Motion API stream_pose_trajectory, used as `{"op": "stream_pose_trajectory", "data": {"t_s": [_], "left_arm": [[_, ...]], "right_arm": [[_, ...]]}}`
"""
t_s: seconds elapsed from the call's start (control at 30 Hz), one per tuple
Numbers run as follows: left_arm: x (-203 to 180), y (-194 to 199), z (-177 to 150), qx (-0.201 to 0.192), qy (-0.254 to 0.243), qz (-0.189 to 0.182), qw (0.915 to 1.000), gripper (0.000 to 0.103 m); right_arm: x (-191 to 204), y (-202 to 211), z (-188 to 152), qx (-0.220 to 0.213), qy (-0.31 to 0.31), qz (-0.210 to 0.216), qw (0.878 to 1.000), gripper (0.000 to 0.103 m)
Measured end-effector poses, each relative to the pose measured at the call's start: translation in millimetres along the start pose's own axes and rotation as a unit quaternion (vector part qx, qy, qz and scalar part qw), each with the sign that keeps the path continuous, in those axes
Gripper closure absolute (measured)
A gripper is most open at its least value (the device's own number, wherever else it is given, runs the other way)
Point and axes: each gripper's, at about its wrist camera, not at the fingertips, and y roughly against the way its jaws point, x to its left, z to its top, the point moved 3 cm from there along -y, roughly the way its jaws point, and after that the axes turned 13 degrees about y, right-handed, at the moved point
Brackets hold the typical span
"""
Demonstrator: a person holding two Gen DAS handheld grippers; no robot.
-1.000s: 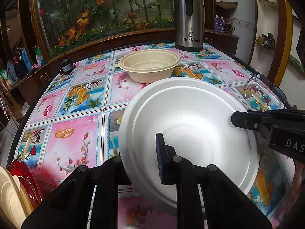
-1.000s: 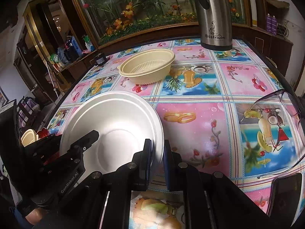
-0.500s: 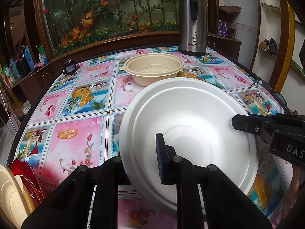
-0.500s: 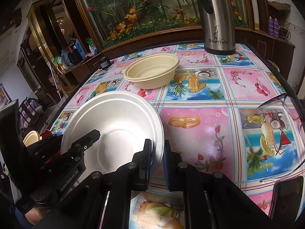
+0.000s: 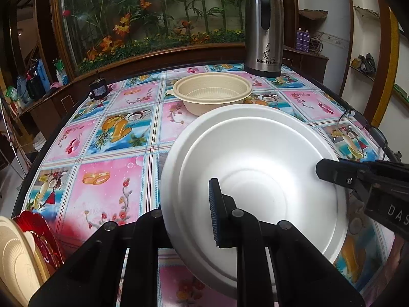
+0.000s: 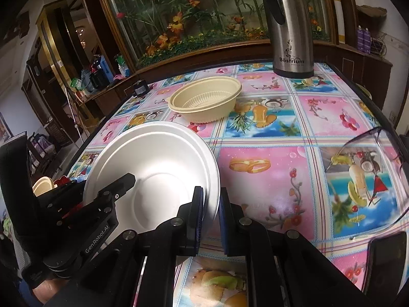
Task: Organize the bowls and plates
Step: 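Carry the white bowl with the left tool over the plate stack, then lower the white bowl onto the beige bowl with the left tool and open it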
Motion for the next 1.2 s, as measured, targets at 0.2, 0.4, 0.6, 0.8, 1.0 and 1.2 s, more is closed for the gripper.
{"op": "stream_pose_trajectory", "data": {"t_s": [0.2,0.4,0.6,0.8,1.0,1.2], "left_arm": [[5.8,41.0,-10.2,-0.028,-0.003,0.001,0.9996,0.084],[30.2,81.5,-11.5,-0.049,0.012,-0.004,0.9987,0.082],[65.8,117.4,-10.8,-0.07,0.038,-0.006,0.9968,0.078],[108.3,144.8,-14.8,-0.087,0.062,0.012,0.9942,0.078],[161.1,150.2,-19.5,-0.08,0.096,0.043,0.9913,0.078],[201.3,142.2,-29.9,-0.062,0.124,0.071,0.9878,0.078]], "right_arm": [[18.5,30.2,-8.9,-0.034,-0.013,0.003,0.999,0.092],[52.1,52.3,-5.0,-0.045,0.008,0.007,0.999,0.092],[95.3,71.2,7.5,-0.058,0.044,0.014,0.997,0.092],[142.9,74.0,17.2,-0.054,0.078,0.044,0.995,0.092],[188.3,56.4,31.0,-0.033,0.1,0.093,0.99,0.092],[225.5,31.1,34.9,-0.006,0.121,0.126,0.985,0.092]]}}
